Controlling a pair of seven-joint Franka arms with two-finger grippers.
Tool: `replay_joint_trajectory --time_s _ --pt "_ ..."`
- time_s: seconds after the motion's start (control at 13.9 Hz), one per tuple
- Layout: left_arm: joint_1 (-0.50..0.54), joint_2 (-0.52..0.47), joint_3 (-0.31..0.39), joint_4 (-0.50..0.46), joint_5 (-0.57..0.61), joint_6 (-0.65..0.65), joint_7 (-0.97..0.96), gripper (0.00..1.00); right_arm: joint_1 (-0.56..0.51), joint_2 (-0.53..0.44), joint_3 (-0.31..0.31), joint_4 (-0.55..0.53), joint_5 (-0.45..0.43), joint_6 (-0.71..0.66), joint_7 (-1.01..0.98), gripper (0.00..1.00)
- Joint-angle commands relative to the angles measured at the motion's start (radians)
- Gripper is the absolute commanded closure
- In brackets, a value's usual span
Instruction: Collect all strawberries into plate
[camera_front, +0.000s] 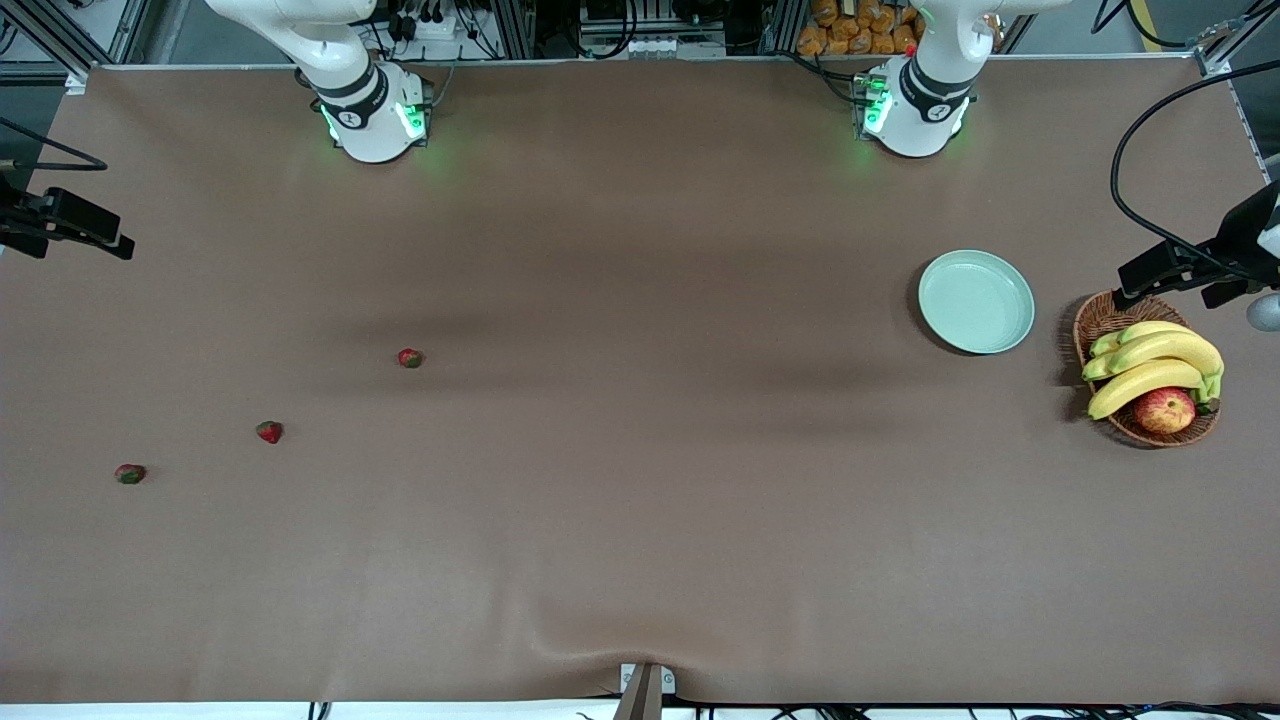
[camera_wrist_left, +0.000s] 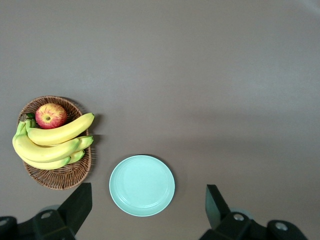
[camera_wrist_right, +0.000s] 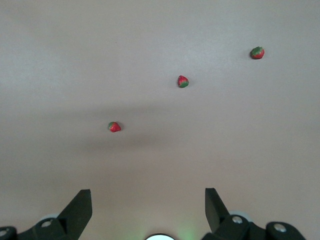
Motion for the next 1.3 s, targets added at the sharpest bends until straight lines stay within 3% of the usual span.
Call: replay_joint_trajectory --time_s 0.0,0.72,1.22 --pt "0.003 0.002 0.000 0.011 -0.019 -0.018 0.005 0.00 0.003 -0.015 -0.003 -0.009 -0.018 -0.007 0.017 0.00" --pt "-0.001 0.006 0.000 0.006 -0.019 -0.018 0.005 0.00 -0.020 0.020 -0.003 -0.036 -0.022 0.034 0.007 0.00" --pt "-0.003 0.008 0.000 0.000 -0.019 -0.020 0.005 0.00 -0.018 0.165 -0.003 -0.038 -0.036 0.124 0.004 0.00"
